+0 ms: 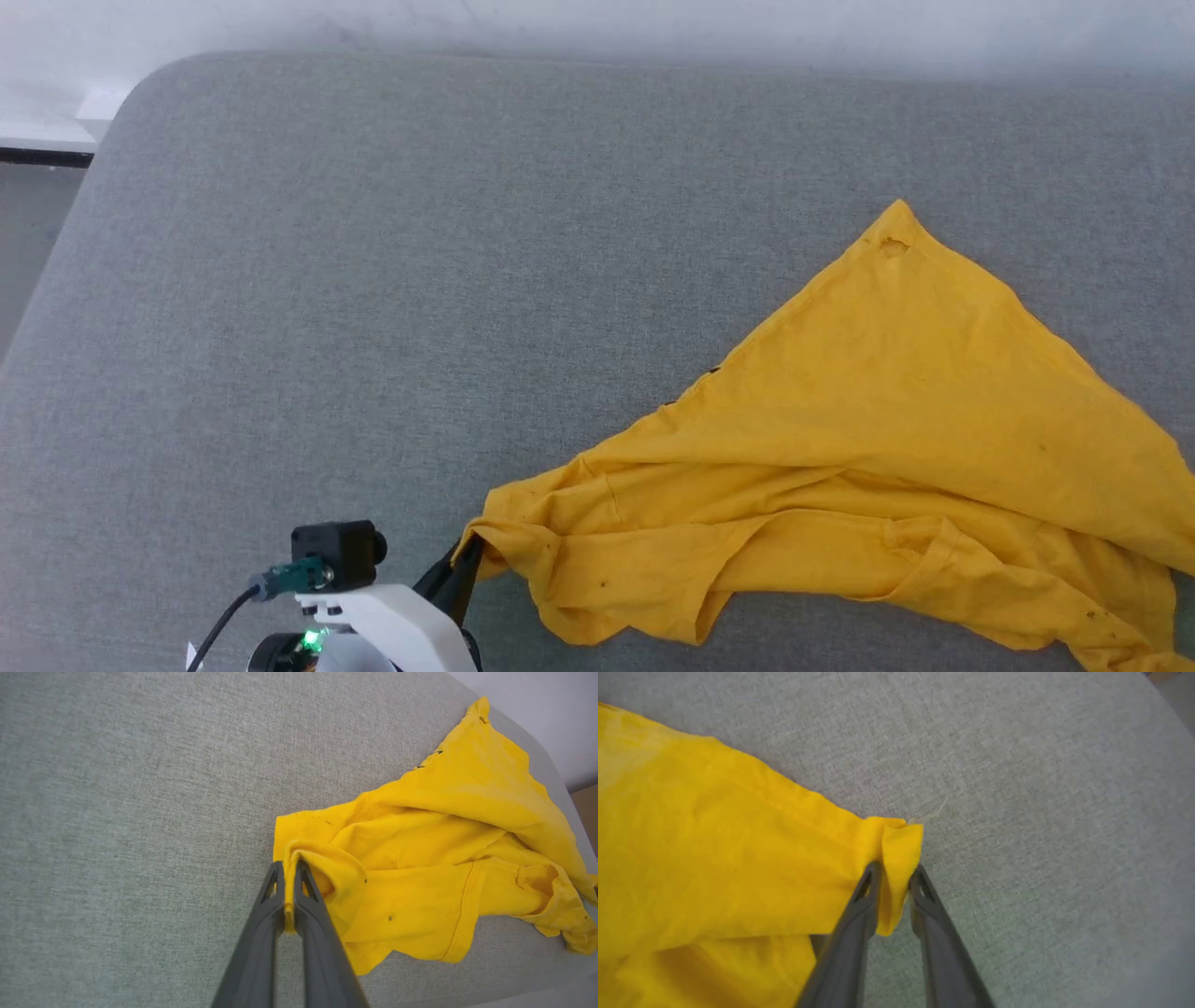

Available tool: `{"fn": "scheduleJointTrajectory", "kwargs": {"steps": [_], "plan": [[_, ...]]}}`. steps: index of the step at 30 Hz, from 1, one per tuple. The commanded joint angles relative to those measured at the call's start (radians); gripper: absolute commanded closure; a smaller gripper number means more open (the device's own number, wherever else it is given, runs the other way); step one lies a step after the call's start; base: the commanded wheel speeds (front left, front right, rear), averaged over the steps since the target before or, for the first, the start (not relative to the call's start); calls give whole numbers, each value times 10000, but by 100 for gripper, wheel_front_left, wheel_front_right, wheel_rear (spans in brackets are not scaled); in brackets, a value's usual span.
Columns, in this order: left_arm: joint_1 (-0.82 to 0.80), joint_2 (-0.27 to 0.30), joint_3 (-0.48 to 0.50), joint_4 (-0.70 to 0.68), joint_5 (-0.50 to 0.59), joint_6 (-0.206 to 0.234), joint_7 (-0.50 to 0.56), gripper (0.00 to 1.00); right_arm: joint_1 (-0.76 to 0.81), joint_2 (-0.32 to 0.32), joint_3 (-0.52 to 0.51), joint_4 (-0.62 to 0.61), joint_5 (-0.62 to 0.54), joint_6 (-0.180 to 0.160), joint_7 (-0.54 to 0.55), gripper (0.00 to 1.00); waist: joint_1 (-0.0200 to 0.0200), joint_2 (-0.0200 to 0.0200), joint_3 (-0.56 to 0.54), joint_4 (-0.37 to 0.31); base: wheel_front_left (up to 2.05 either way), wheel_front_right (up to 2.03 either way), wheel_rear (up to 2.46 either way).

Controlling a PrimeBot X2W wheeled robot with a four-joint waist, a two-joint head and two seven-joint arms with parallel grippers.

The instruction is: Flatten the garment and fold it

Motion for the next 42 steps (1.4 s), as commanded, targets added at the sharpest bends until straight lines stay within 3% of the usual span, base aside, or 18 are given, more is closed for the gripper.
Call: {"fn": "scheduleJointTrajectory", "kwargs": {"steps": [1, 5, 9, 14, 17, 23, 29, 36, 38, 39, 40, 41, 42], "plan": [[-19, 14, -19, 1, -40, 30, 12, 100, -72, 38, 197, -185, 21, -9, -350, 0, -1, 0, -18, 5, 0, 0, 0], [-57, 25, -56, 52, -47, 9, 6, 100, -230, -93, 1523, -908, 26, -9, -1955, 0, -1, 0, -37, 45, 0, 0, 0], [-92, 34, -93, 54, -50, -13, -10, 100, -814, -774, 3054, -1058, 364, -9, -3617, 0, -1, 0, 22, 112, 0, 0, 0], [-199, 63, -110, -10, -43, -34, -28, 100, -2098, -1621, 4794, -272, 449, -9, -4997, 0, -1, 0, 294, 244, 0, 0, 0], [-320, 50, -157, -25, -28, -69, -45, 100, -3046, -2033, 5819, 648, 517, -9, -5228, 0, -1, 0, 548, 393, 0, 0, 0], [-607, -109, -312, 40, -39, -175, -143, 100, -5027, -2677, 7235, 2646, 650, -9, -4439, 0, -1, 0, 1178, 841, 0, 0, 0], [-910, -336, -452, 252, -75, -305, -354, 100, -6560, -3066, 7925, 4189, 764, -9, -2539, 0, -1, 0, 1824, 1316, 0, 0, 0], [-1151, -534, -562, 573, -128, -443, -598, 100, -7583, -3271, 8488, 5106, 897, -9, -346, 0, -1, 0, 2219, 1590, 0, 0, 0], [-1186, -554, -575, 652, -138, -465, -644, 100, -7703, -3299, 8551, 5249, 871, -9, 142, 25, -1, 0, 2233, 1606, 0, 0, 0], [-1195, -566, -584, 684, -138, -466, -664, 100, -7738, -3294, 8528, 5304, 868, -9, 341, 62, -1, 0, 2228, 1604, 0, 0, 0], [-1199, -578, -591, 710, -142, -461, -678, 100, -7750, -3292, 8502, 5333, 838, -9, 496, 76, -1, 0, 2212, 1595, 0, 0, 0], [-1200, -587, -595, 732, -147, -453, -687, 100, -7739, -3290, 8467, 5334, 791, -9, 589, 84, -1, 0, 2179, 1578, 0, 0, 0], [-1195, -589, -596, 754, -154, -444, -691, 100, -7709, -3278, 8385, 5319, 745, -9, 614, 100, -1, 0, 2135, 1550, 0, 0, 0]]}}
